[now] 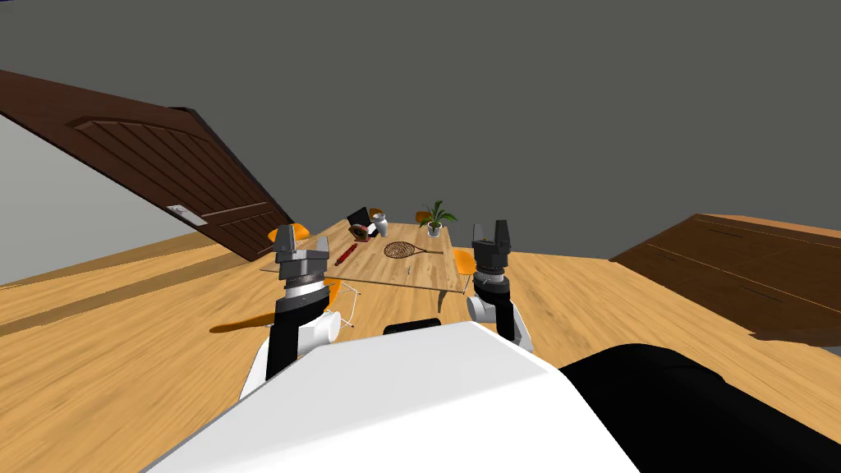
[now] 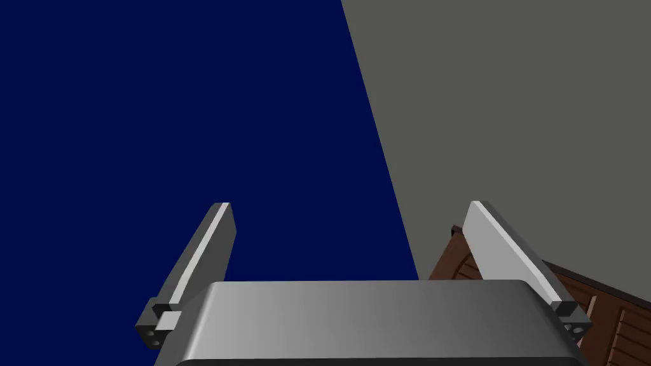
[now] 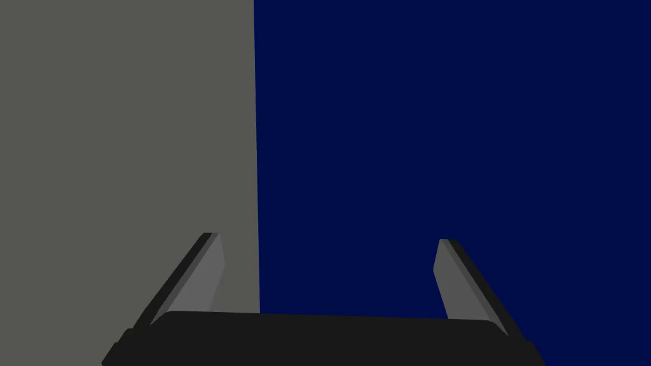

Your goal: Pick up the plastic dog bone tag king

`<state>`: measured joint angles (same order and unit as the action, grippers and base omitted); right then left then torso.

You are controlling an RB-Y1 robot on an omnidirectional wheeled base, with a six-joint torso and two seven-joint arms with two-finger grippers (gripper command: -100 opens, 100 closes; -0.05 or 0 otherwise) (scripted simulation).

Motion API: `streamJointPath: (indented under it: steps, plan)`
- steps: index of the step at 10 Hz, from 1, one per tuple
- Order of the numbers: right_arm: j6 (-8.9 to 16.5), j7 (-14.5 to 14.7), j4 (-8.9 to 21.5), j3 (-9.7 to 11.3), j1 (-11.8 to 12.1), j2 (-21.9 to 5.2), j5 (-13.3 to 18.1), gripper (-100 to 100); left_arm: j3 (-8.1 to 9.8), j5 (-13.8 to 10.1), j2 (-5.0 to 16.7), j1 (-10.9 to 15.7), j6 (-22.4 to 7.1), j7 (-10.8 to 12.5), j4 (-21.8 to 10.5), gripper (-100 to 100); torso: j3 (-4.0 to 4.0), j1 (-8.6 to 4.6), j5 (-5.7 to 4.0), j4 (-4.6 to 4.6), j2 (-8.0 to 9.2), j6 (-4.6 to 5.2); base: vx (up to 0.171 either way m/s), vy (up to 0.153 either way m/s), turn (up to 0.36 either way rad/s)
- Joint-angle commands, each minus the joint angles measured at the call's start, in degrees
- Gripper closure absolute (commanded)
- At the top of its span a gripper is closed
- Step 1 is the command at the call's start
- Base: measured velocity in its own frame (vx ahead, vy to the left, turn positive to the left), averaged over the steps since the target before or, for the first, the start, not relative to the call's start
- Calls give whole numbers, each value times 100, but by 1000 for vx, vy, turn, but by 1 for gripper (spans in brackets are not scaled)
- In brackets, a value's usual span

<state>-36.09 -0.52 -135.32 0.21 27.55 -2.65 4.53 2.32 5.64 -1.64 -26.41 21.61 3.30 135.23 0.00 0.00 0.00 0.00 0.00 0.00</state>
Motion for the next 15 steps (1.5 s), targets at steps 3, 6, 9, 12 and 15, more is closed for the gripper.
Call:
streamJointPath:
  steps: [3, 6, 9, 12, 15]
  plan:
    - [0, 0, 0, 0, 0, 0, 0, 0, -26, 128, 456, 94, -77, -151, -278, -100, -1, -5, -1, 0, -2, 1, 3, -18, -34]
    - [0, 0, 0, 0, 0, 0, 0, 0, -61, 294, 725, 216, -176, -346, -637, -100, -2, -10, -2, -1, -4, 1, 5, -30, -45]
    - [0, 0, 0, 0, 0, 0, 0, 0, -106, 513, 895, 376, -307, -604, -1100, -100, -3, -14, -3, -1, -5, 1, 9, -40, -61]
    - [0, 0, 0, 0, 0, 0, 0, 0, -123, 596, 932, 437, -357, -701, -1293, -100, -1, -11, -3, -1, -2, 0, 5, -26, -28]
    - [0, 0, 0, 0, 0, 0, 0, 0, -160, 774, 984, 569, -464, -912, -1684, -100, -2, -8, -2, -1, -3, -1, 6, -27, -42]
